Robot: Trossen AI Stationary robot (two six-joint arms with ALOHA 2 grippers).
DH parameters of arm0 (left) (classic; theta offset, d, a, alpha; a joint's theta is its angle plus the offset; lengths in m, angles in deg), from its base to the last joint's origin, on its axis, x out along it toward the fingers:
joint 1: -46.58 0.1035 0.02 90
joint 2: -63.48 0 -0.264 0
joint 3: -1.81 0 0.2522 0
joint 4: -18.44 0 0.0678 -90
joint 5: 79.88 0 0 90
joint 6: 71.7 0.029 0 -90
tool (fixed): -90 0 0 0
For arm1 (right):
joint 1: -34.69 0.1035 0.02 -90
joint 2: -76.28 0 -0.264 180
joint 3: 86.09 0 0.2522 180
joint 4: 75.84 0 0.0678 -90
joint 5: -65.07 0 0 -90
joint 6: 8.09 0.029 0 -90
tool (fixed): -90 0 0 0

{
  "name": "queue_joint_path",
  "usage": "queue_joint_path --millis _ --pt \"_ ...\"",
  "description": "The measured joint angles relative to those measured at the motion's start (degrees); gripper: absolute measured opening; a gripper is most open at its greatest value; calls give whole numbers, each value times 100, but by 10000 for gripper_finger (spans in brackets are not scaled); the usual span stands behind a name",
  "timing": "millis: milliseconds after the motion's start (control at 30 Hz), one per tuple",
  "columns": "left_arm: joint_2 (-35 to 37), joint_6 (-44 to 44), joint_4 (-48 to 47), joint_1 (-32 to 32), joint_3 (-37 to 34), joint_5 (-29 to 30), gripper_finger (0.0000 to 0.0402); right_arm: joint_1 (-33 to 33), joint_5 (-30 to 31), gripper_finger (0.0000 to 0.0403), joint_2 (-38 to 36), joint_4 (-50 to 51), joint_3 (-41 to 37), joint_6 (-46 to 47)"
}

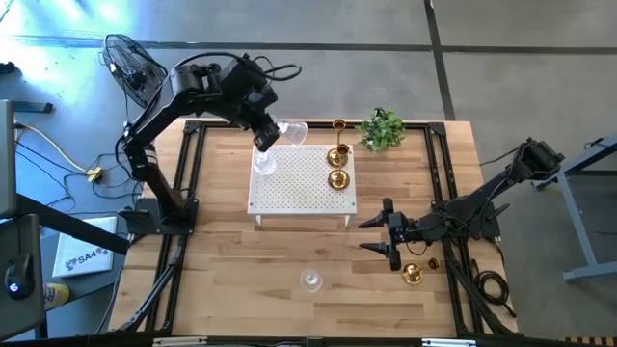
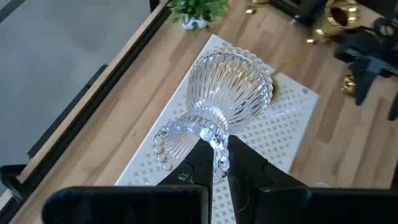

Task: Pick & Place candle stick holders
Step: Put the top transparent glass candle holder on the shelf aligned with the other transparent glass candle holder

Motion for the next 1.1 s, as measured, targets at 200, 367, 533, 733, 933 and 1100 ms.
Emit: queue_joint_path --millis 200,367,533,733,933,1100 --pt "82 -107 -36 -518 0 76 17 0 0 246 0 2 0 -6" --pt "80 -534 -345 -991 -2 342 17 0 0 246 0 44 0 -17" --pt "80 -834 -303 -1485 -17 733 17 0 1 246 0 179 0 -17" --pt "78 -1098 -296 -2033 -17 862 17 0 2 246 0 179 0 -44" --pt "78 -1313 -295 -2528 -20 985 17 1 1 246 0 177 0 -157" --pt "78 -1497 -285 -2722 -41 1097 17 0 2 246 0 173 0 -251"
